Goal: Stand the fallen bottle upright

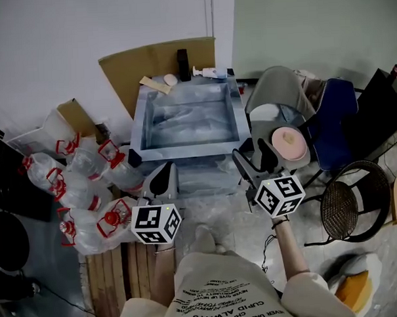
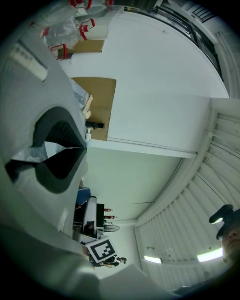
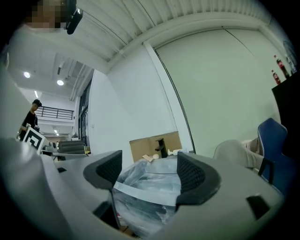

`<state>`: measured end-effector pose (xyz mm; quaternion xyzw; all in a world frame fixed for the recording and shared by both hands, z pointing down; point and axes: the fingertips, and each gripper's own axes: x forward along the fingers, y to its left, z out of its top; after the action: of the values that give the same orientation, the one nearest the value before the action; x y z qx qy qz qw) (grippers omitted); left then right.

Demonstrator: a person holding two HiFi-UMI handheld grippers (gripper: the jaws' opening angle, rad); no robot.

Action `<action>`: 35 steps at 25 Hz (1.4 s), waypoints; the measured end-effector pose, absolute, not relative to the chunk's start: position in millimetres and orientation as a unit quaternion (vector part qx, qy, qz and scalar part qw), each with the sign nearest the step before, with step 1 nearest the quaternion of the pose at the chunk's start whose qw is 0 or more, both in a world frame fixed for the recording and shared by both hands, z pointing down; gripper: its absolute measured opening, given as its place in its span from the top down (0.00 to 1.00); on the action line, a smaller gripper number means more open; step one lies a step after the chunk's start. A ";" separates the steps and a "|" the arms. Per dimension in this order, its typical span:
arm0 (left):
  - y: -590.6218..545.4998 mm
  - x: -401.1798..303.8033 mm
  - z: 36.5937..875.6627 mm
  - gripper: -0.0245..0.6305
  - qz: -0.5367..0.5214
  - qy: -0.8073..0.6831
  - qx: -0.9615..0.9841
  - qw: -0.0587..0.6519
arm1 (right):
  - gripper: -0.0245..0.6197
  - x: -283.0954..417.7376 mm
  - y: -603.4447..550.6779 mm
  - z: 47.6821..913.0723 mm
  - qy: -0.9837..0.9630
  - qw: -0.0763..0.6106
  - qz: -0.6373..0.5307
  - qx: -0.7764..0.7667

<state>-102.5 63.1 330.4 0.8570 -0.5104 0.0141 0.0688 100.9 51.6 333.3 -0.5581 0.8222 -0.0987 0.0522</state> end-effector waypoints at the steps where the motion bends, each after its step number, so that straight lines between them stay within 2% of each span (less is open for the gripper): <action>1: 58.7 -101.5 331.5 0.92 0.015 -0.510 0.857 0.070 | 0.42 101.5 47.6 334.1 0.823 0.052 -0.100 -0.557; 35: -215.0 -41.5 364.5 0.92 0.048 -0.449 0.886 0.108 | 0.42 118.5 -234.7 364.4 0.827 -0.028 -0.105 -0.551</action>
<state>-41.5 -215.0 364.5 0.8858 -0.4487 0.0478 0.1084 118.5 -234.7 364.4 -0.5509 0.8275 -0.1051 -0.0277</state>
